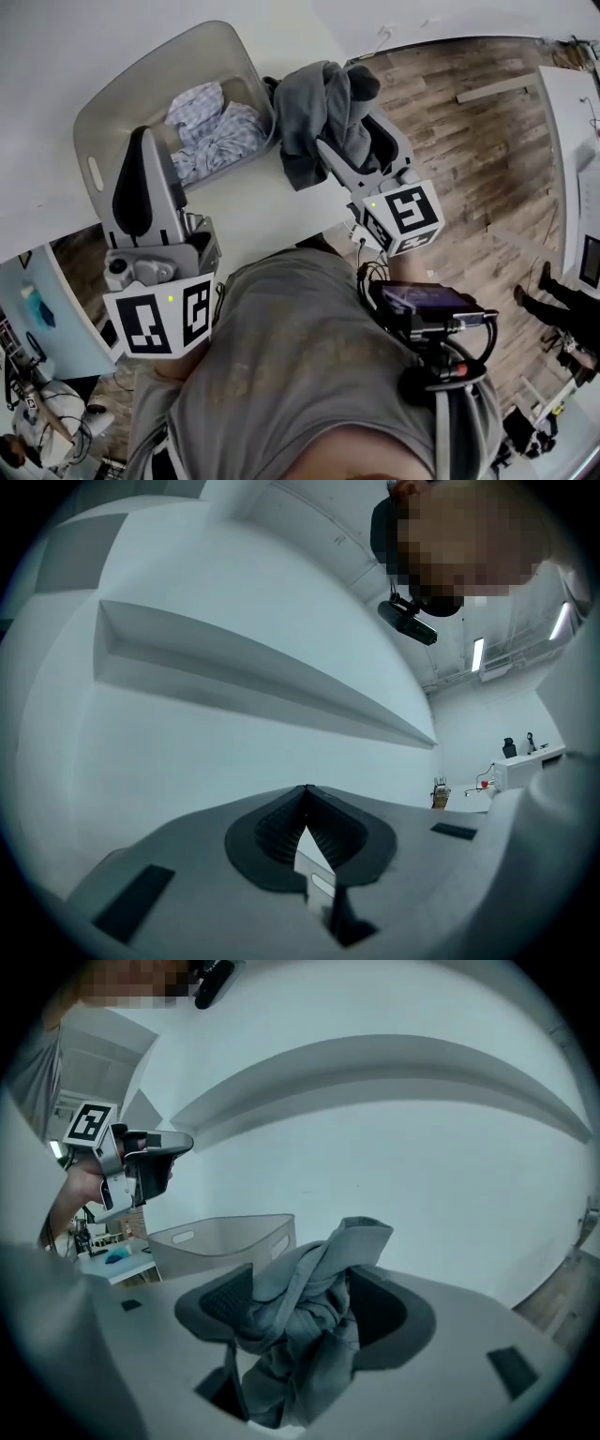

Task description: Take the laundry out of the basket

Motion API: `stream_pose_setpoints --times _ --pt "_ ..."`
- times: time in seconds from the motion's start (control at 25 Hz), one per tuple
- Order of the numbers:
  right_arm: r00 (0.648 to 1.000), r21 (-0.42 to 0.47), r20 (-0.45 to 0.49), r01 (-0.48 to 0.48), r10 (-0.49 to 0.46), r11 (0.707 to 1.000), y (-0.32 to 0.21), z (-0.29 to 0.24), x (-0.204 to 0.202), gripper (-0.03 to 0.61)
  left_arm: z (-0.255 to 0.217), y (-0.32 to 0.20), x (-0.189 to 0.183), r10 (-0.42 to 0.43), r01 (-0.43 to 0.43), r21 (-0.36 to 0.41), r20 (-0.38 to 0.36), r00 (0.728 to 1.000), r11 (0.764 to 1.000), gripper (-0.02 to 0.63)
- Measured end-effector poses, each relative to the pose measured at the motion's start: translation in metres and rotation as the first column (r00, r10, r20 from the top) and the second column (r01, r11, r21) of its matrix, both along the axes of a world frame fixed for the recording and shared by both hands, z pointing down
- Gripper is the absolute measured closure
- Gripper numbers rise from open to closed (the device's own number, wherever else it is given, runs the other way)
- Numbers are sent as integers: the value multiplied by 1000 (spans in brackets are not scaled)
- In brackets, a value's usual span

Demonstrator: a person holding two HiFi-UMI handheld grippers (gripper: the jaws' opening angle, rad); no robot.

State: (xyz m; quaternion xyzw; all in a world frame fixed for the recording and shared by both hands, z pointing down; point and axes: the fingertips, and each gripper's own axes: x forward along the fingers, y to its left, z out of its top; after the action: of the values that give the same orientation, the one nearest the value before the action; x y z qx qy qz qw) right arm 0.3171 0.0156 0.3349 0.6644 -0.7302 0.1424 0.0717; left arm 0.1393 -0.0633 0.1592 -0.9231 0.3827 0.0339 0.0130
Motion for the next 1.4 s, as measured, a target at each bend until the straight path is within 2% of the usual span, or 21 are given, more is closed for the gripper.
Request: stream_pose_setpoints --times 0.2,0.4,0.52,0.68,0.76,0.88,1.0,1.12,1.28,1.4 --pt "999 58 -1 -46 46 997 13 -28 10 235 0 1 11 33 -33 -1 -34 999 999 606" --pt "999 86 -13 -32 33 996 25 -53 11 235 -3 4 16 51 -51 6 -62 997 999 606" --pt "1000 147 -9 -16 18 989 25 -73 9 238 -4 2 15 47 -46 11 -77 996 999 605" --pt "999 246 -23 35 -30 969 12 -105 -6 282 -10 4 7 29 -27 24 -88 996 999 606" --pt "997 296 -29 82 -77 952 2 -118 -19 345 -13 5 -3 4 -1 30 -88 996 1000 605" --pt "984 403 -45 178 -174 898 -14 -141 -46 554 -16 2 -24 -58 62 41 -92 994 997 606" --pt "961 465 -76 270 -266 843 -35 -160 -76 569 -19 -1 -47 -134 140 55 -98 986 989 606" --pt "943 459 -116 329 -311 826 -54 -167 -104 569 -20 0 -69 -180 187 61 -98 979 981 606" --pt "917 468 -128 392 -378 792 -73 -174 -136 568 -19 -1 -102 -254 261 69 -106 961 963 606" --pt "902 463 -138 424 -410 778 -86 -177 -152 568 -18 -1 -121 -300 309 72 -117 947 948 606"
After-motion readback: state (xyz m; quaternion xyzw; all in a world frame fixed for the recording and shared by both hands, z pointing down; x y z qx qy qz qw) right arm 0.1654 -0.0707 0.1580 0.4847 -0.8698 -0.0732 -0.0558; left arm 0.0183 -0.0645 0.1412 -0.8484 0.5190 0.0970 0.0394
